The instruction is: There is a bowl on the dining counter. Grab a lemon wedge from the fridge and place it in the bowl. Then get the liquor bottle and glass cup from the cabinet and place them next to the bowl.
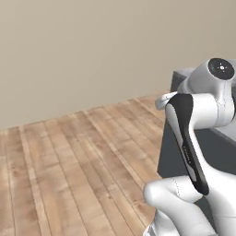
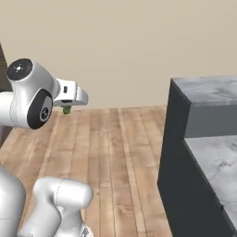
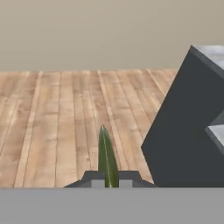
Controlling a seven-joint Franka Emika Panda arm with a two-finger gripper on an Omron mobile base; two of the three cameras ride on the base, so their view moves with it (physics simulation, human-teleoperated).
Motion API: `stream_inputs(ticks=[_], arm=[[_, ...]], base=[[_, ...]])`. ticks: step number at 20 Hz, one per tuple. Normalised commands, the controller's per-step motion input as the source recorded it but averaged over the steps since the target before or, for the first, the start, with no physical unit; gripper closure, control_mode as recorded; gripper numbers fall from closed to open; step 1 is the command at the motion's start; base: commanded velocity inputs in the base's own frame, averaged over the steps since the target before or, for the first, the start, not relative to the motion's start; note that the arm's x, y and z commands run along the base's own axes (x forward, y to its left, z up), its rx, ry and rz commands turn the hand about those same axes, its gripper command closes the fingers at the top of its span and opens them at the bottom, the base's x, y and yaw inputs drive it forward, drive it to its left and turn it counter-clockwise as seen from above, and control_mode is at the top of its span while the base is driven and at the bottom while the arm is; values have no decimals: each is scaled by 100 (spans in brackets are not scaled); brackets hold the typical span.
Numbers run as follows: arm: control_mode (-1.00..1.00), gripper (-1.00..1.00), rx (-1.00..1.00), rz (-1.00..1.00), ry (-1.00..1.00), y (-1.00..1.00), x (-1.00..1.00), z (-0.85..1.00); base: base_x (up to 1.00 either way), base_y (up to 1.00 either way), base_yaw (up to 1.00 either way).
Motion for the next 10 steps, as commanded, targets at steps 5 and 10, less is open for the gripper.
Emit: stream_inputs(ticks=[5, 10], arm=[[100, 100, 0, 0, 0, 0, 0, 0], [100, 100, 0, 0, 0, 0, 0, 0]], base=[[64, 79, -45], [71, 80, -42]])
